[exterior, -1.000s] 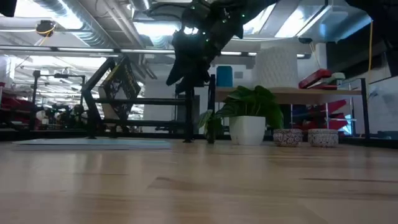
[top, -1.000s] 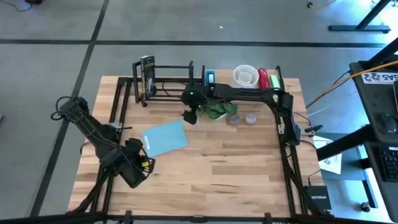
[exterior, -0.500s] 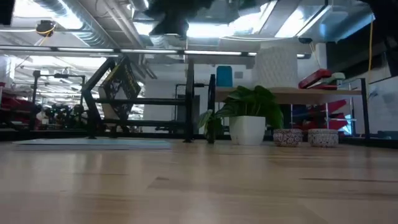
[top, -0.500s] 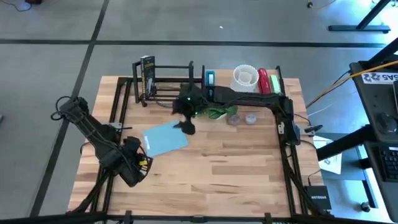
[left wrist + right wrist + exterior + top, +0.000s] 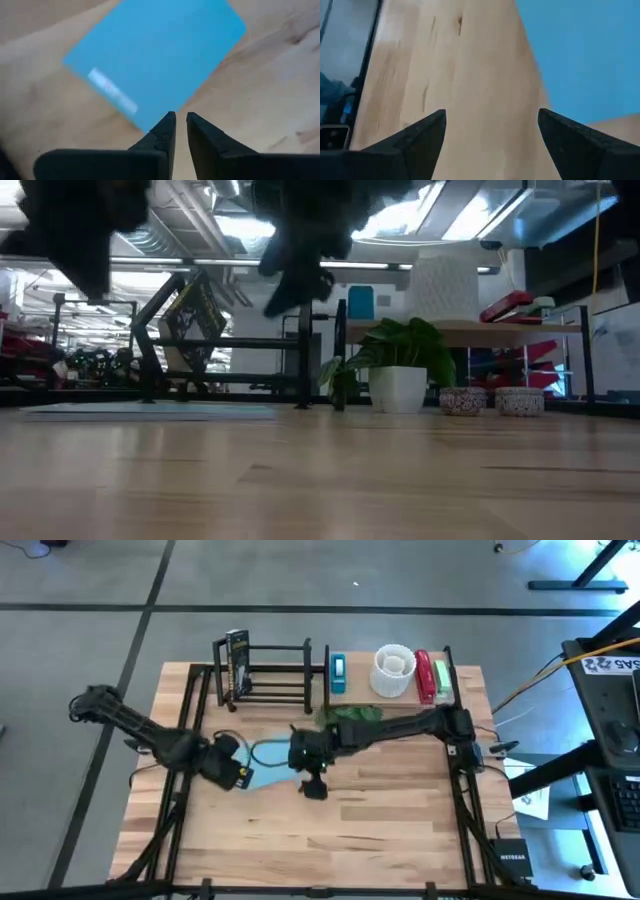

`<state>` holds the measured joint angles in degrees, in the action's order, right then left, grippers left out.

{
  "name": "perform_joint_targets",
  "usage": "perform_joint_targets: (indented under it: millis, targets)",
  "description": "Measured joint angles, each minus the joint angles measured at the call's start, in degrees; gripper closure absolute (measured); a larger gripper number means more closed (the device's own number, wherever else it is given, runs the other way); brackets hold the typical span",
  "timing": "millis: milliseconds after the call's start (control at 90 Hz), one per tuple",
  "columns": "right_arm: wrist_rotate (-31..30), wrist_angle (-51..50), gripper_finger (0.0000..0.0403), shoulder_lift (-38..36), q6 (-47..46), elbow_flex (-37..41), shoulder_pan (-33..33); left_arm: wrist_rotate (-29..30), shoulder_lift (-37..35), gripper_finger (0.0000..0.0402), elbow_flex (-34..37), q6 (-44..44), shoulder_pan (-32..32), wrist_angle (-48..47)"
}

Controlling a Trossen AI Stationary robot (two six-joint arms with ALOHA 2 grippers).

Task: Stock shelves
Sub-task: Put the blue book on the bookshelf

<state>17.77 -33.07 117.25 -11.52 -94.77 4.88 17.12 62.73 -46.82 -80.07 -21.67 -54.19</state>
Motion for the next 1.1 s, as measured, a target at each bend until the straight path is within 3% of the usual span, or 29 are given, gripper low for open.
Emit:
perform_joint_targets:
  millis: [156,300,389,533,678,767,867,967,1100]
  targets:
    - [-0.2,4.5,0.0102,0.0,-6.1,1.5,1.3,-7.3,-0.9,0.0315,7.8,16.7,10.7,10.7]
    - [-0.9,9.3,0.0102,0.9,-12.5,2.9,1.1,-7.6,-0.7,0.0267,12.8,25.1,18.1,14.0]
    - [-3.0,13.2,0.0102,2.4,-15.8,3.3,1.1,-10.1,-0.7,0.0248,16.8,25.8,21.3,17.9]
    - [-5.0,15.8,0.0102,5.9,-19.7,3.3,1.1,-19.5,-0.7,0.0242,23.6,24.2,22.5,28.5]
    - [-6.7,13.8,0.0102,7.6,-21.1,3.4,1.1,-29.3,-0.8,0.0253,25.9,16.7,19.8,36.6]
    - [-8.1,9.3,0.0102,7.6,-19.9,3.4,0.8,-32.2,-0.9,0.0260,25.3,10.2,16.5,41.7]
    - [-7.8,1.8,0.0102,6.1,-16.9,3.5,0.7,-31.4,-0.9,0.0265,23.2,5.5,12.4,46.4]
    - [-7.2,-3.7,0.0102,3.3,-13.1,3.4,0.8,-25.2,-1.4,0.0268,19.6,3.8,8.9,47.0]
    - [-3.7,-4.5,0.0102,2.7,-10.7,3.3,0.9,-12.8,-1.5,0.0272,16.1,4.2,6.6,31.1]
